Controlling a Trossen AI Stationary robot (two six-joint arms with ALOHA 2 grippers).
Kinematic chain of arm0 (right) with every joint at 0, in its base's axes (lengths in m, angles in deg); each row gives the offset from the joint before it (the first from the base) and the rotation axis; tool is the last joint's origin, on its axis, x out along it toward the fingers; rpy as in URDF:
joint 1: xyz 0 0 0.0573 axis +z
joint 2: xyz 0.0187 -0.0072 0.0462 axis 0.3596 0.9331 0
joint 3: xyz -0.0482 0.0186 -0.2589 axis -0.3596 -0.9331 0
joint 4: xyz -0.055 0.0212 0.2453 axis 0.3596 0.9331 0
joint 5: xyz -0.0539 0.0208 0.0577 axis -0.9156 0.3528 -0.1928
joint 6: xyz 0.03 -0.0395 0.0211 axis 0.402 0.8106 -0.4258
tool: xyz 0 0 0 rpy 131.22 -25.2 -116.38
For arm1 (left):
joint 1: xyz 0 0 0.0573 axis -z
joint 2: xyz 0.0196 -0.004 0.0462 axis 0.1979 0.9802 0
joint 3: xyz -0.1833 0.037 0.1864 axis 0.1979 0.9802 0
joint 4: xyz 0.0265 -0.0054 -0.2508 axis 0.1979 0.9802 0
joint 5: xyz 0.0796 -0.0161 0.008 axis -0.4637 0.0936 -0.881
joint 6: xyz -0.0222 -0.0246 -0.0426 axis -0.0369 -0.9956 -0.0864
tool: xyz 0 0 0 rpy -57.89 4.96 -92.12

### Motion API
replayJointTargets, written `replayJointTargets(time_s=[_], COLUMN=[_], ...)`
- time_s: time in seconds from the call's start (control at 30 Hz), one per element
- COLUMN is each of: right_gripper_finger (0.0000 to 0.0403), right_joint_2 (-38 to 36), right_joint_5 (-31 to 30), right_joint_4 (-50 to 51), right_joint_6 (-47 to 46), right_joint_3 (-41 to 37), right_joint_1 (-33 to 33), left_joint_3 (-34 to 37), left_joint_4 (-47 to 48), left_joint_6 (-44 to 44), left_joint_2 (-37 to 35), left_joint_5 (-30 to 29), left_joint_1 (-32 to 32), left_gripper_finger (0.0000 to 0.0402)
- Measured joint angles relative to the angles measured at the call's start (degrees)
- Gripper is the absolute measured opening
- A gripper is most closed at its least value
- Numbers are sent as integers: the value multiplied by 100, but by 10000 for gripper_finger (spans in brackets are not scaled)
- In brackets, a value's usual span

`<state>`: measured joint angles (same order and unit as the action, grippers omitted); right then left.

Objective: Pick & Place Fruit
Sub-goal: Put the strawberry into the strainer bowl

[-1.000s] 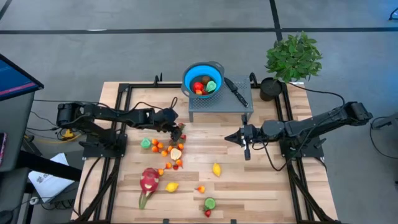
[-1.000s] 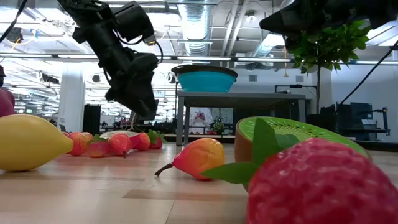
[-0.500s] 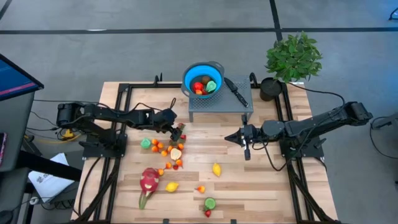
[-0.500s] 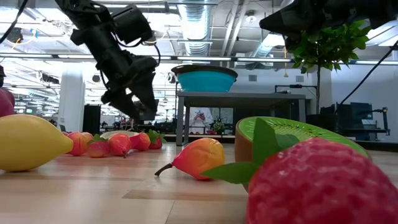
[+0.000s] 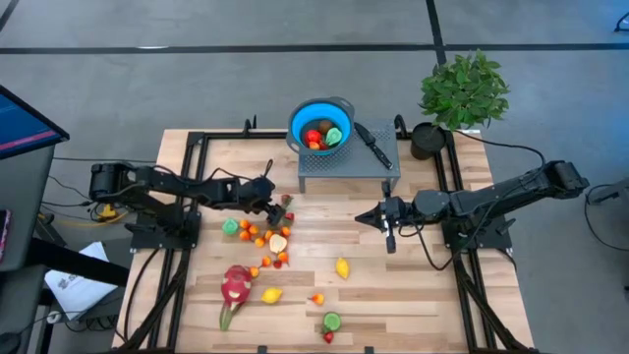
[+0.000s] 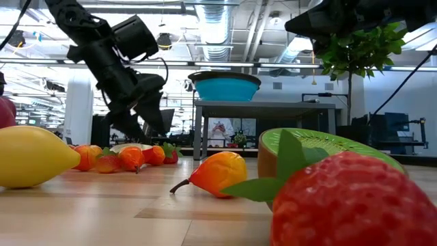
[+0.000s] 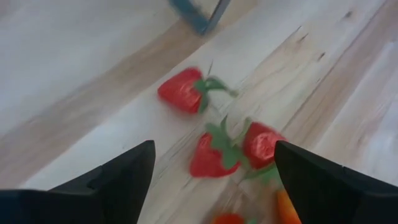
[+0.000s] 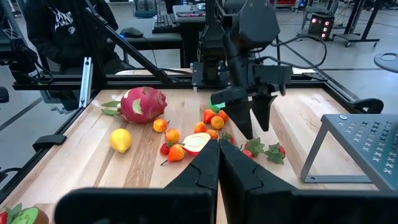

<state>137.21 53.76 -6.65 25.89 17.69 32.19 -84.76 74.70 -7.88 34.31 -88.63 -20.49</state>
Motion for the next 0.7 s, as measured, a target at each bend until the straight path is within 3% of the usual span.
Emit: replayJointTargets(time_s=[0.5,0.7], right_gripper_finger=[0,0], right_joint_2=[0,0], right_joint_5=[1,0], right_joint_4=[-12,-40], right_joint_6=[1,0], right_joint_3=[0,0], right_joint_1=[-3,-2], left_joint_3=[490,490], left_joint_4=[-986,-1714], left_joint_6=[298,407], left_joint_2=[12,437], left_joint_5=[-194,-87], left_joint_1=[133,131], left_gripper_finger=[319,319])
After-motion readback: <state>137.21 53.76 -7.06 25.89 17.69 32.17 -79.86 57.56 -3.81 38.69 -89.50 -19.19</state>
